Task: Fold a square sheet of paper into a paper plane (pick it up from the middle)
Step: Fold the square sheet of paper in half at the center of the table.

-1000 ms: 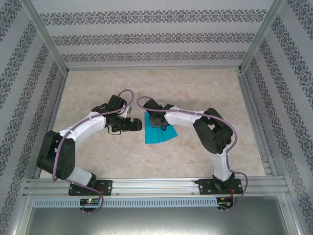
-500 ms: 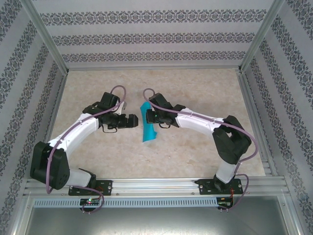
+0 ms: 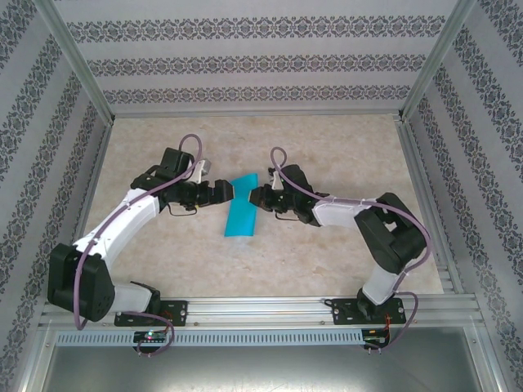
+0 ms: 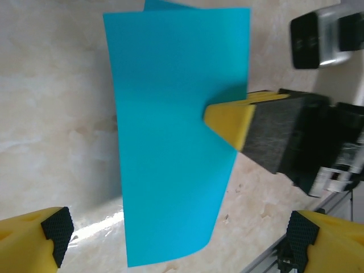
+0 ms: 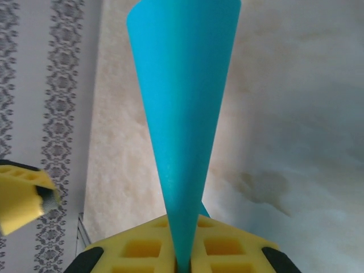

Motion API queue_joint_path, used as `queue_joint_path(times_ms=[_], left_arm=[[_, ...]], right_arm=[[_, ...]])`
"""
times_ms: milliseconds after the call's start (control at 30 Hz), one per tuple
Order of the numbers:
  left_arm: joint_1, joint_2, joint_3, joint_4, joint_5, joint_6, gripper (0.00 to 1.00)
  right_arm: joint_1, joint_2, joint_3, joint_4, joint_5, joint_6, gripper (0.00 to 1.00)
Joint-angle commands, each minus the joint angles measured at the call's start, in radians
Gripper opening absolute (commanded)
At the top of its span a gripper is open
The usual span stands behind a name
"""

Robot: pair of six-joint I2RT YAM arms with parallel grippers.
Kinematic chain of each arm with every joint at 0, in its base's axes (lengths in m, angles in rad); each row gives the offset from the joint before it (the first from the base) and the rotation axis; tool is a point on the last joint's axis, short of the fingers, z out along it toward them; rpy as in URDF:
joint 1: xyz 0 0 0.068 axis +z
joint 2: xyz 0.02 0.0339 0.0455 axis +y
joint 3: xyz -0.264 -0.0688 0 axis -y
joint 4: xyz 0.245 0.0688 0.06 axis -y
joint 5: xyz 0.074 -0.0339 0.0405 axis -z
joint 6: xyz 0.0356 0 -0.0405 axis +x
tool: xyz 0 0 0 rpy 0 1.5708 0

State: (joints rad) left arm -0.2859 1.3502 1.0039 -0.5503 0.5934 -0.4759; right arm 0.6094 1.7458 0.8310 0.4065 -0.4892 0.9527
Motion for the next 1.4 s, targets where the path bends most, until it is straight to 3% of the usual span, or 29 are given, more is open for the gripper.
queue_joint_path(times_ms=[0, 933, 1367], left_arm=[[0.008, 0.042, -0.052, 0.113, 0.083, -0.074, 0.95], [-0.154, 0.386, -0.002, 0.248, 0.036, -0.072, 0.5], [-0.18, 0.464, 0.007, 0.251, 0.013, -0.052, 0.47]], right_arm=[[-0.011, 0.035, -0.035, 0.108, -0.056, 0.035, 0.13], [-0.07, 0.077, -0.037, -0.115, 0.028, -0.118, 0.31], [-0.065, -0.022, -0.008, -0.34, 0.167, -0.216, 0.43]])
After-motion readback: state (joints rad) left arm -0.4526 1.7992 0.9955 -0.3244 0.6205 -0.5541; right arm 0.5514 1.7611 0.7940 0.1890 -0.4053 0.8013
